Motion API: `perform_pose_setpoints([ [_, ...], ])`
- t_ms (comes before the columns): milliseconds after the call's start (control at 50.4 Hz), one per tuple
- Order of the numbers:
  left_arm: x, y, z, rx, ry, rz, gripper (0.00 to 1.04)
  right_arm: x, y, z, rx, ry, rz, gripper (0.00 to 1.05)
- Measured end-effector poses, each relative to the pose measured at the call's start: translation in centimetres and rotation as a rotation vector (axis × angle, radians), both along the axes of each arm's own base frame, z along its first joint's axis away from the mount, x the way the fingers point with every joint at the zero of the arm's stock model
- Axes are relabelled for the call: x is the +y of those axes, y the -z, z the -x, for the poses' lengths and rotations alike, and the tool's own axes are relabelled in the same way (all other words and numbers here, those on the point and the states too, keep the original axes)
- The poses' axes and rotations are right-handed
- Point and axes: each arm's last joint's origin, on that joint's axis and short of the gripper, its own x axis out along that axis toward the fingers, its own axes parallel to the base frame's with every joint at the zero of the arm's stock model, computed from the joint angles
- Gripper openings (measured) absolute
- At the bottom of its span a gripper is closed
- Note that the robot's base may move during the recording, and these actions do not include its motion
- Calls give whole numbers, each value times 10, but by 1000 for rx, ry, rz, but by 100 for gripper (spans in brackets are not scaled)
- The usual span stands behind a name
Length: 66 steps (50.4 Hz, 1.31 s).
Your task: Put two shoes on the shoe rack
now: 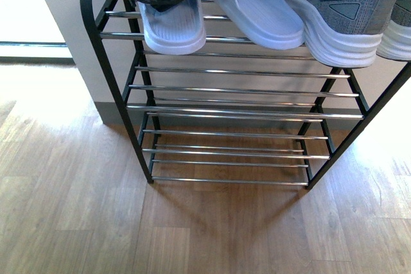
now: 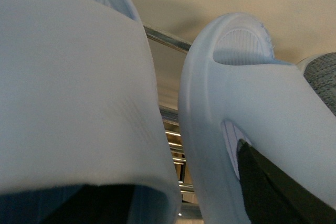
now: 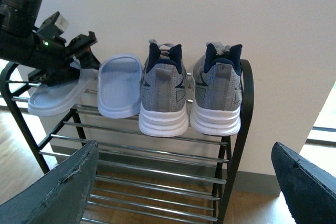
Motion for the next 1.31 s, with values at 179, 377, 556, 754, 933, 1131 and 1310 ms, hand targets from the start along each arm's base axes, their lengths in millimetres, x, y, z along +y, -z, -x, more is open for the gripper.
perform_pose_setpoints([
  [179, 7, -19, 14, -45, -21, 4, 90, 0, 0, 0, 0, 0, 0, 96],
  [377, 19, -42, 38, -109, -57, -35, 95, 0, 0, 0, 0, 0, 0, 96],
  [556, 36, -72, 73, -234, -140, -119, 95, 0, 0, 0, 0, 0, 0, 96],
  [754, 58, -104, 121, -399, -253, -252, 95, 0, 0, 0, 0, 0, 0, 96],
  [933, 80, -110, 182, -480, -372, -405, 95, 0, 0, 0, 0, 0, 0, 96],
  [1131, 109, -122, 266, -560, -508, -431, 95, 0, 0, 0, 0, 0, 0, 96],
  [1310, 124, -107, 307, -585, -625, -440, 95, 0, 0, 0, 0, 0, 0, 96],
])
